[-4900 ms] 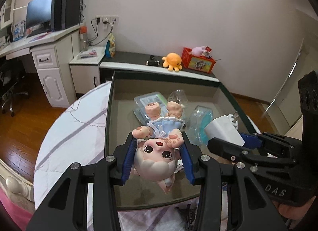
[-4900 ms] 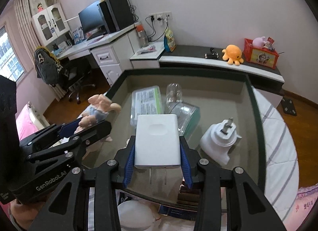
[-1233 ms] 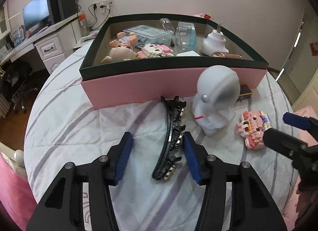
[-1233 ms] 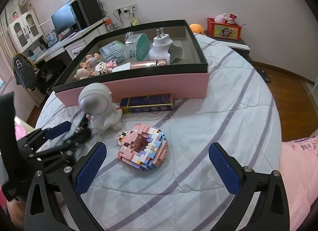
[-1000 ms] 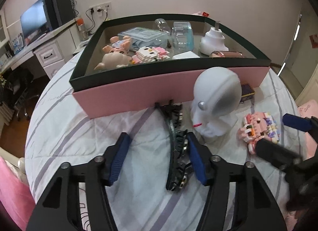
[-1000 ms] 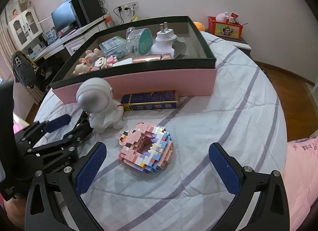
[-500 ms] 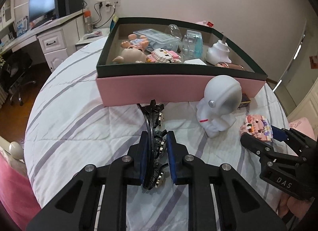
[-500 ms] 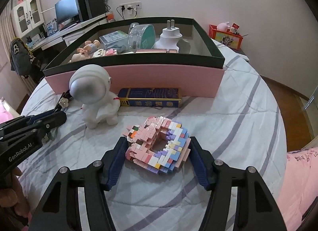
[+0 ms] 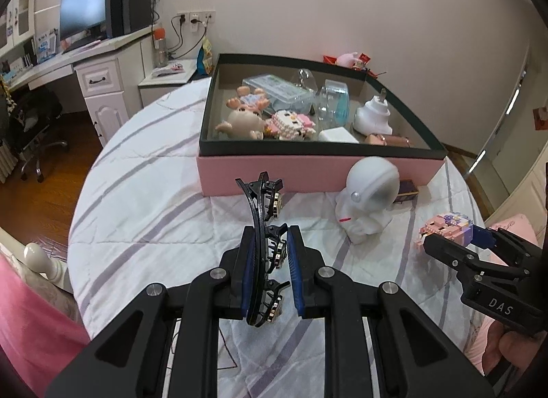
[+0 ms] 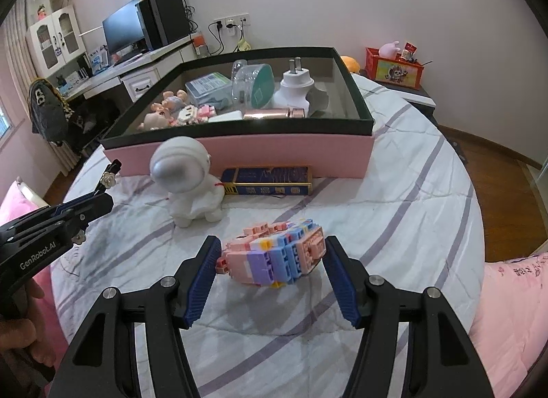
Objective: Organize rigid objects
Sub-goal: 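Carry the clip and block toy into the box and open both grippers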
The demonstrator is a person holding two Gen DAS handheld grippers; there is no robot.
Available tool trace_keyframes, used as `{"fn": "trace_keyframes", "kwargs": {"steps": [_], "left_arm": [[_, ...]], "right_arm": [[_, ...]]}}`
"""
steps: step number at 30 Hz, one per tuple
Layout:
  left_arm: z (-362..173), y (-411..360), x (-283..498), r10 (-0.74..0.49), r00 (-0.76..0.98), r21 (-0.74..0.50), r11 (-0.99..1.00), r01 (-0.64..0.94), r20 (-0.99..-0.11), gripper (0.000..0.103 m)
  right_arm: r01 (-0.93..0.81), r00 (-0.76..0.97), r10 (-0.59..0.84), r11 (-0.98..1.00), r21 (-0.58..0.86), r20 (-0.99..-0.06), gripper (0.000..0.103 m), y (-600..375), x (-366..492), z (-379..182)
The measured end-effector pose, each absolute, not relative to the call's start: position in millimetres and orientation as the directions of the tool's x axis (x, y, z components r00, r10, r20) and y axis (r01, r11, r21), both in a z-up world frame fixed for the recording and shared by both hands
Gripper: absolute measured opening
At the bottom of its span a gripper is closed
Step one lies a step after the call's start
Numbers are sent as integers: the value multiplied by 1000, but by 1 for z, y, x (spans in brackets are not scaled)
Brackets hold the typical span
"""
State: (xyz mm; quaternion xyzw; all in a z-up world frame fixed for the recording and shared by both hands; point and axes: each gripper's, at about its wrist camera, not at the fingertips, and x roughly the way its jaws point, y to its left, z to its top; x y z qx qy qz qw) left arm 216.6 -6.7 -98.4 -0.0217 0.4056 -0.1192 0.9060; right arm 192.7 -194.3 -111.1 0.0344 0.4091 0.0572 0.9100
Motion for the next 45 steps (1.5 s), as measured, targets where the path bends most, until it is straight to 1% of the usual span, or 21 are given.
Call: {"fn": "trace_keyframes", "kwargs": {"steps": [10, 17, 23, 28, 33, 39, 45], "left_arm": [[-80, -11, 215, -239, 663, -127, 969, 213, -709, 18], [-46, -23, 231, -255, 698, -109, 963, 247, -669, 18], [-14, -39, 277, -292, 715, -108, 950, 292, -635, 18], [-13, -54, 329, -309, 693, -124, 944, 304, -652, 18], [-23, -70, 377, -308, 669, -137, 945, 297, -676, 18], [-37, -88, 429, -308, 634, -136, 942, 305, -710, 18], [-60, -100, 467, -344, 558, -188, 929, 318, -755, 18]], "right_arm": [[-86, 673, 155, 988, 131, -723, 63, -199, 190, -98], [-135, 711, 205, 978, 156, -673, 63, -200, 199, -62], [-154, 762, 208, 978, 141, -613, 63, -210, 238, -22], [-141, 778, 205, 978, 154, -594, 63, -219, 292, -5], [-128, 769, 207, 977, 172, -605, 63, -222, 341, -8], [-95, 735, 198, 977, 190, -649, 63, -227, 391, -30], [-66, 695, 185, 979, 194, -695, 63, -234, 427, -51]]}}
